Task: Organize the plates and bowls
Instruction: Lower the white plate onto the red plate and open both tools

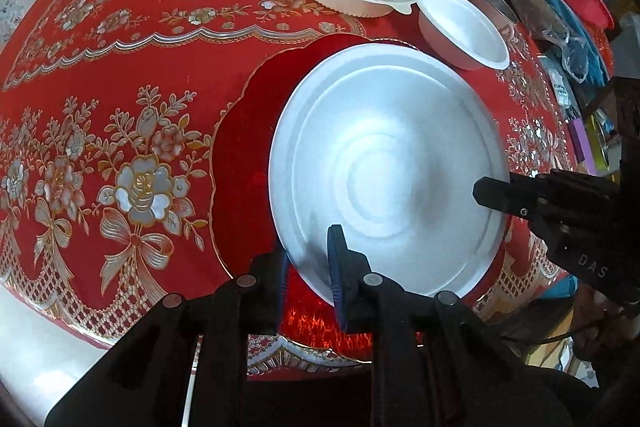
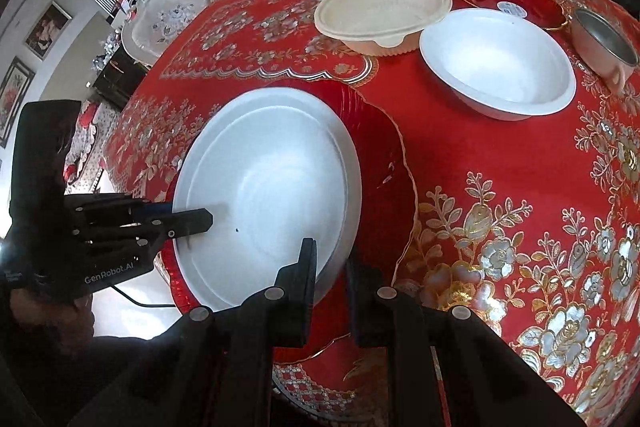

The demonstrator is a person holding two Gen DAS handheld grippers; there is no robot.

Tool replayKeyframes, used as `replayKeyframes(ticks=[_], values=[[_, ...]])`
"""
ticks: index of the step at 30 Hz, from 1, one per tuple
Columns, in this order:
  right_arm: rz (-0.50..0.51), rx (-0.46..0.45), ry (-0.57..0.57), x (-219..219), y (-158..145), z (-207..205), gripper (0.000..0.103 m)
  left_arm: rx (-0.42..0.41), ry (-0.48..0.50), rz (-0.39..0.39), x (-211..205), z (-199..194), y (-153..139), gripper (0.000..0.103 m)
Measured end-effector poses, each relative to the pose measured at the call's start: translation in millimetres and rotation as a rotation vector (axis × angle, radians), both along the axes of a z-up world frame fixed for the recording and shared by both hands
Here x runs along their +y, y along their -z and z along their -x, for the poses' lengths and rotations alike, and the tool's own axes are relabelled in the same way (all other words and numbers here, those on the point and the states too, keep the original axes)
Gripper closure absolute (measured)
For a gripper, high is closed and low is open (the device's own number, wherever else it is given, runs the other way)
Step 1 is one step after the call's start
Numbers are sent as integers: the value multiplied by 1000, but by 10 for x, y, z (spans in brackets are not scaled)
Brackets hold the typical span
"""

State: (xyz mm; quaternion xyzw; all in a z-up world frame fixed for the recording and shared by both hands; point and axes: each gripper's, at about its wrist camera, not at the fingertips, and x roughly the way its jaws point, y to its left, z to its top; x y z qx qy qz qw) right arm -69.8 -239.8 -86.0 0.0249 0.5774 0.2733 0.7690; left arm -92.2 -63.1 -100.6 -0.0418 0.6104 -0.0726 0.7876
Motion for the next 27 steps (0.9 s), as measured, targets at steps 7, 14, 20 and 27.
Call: replayKeyframes(ticks=[7,14,20,27], values=[[-13,3,-3,33,20,-2,86,2,-3,-22,3,-16,-2,86],[-20,-17,16,-5,-28,-11,84,-21,-14,-4,36,-45,-48,55],[-14,-25,39,-70,-64,-51,76,-46,-36,10,105,-78,-109,54],[15,-12,-8,-1,-52,-26,70,-47,-63,16,183,-130,-88,54]])
